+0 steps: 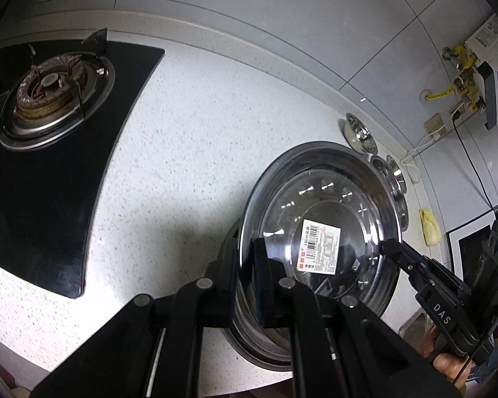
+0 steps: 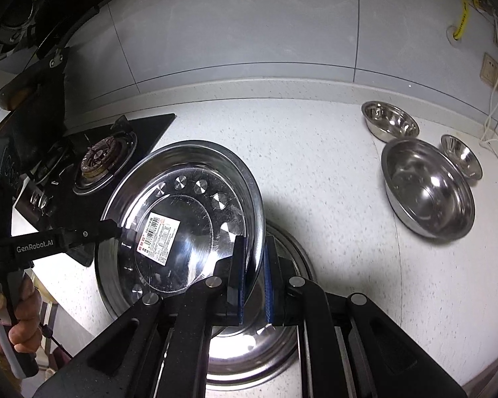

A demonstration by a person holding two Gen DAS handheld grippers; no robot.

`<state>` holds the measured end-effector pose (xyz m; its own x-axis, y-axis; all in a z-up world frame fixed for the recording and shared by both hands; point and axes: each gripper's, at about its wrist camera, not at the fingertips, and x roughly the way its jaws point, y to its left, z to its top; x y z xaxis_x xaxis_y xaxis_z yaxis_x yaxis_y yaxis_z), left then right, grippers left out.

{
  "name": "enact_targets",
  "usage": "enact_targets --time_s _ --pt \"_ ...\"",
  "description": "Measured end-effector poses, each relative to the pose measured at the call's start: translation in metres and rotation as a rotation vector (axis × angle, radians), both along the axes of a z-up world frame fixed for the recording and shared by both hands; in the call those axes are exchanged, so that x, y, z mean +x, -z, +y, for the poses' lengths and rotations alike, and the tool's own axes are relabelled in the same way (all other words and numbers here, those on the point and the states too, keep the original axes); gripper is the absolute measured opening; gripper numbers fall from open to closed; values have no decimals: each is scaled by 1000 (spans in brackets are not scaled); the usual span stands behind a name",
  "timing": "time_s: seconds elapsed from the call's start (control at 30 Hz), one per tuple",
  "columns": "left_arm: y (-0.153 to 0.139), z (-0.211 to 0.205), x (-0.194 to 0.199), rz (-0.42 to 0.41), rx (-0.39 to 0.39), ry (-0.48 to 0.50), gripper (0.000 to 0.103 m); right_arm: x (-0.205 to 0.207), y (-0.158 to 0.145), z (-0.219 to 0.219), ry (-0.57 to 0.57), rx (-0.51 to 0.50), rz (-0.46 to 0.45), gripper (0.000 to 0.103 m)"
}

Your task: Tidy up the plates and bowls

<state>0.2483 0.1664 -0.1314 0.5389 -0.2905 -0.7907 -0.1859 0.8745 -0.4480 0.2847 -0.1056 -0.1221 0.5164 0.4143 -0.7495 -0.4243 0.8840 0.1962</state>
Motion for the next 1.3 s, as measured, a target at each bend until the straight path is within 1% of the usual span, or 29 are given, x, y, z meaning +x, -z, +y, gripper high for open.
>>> enact_targets --time_s 0.53,0.87,1.13,1.3 --pt "20 -8 -7 44 2 -13 9 -8 16 -6 -13 -4 39 9" --pt "37 -12 -7 79 14 -17 8 -4 38 -7 -20 -5 105 9" --pt "37 -16 -9 71 24 -13 8 -3 40 -9 -18 -7 117 9" --pt "36 -22 -11 70 41 6 8 -5 43 -13 -16 -14 130 9"
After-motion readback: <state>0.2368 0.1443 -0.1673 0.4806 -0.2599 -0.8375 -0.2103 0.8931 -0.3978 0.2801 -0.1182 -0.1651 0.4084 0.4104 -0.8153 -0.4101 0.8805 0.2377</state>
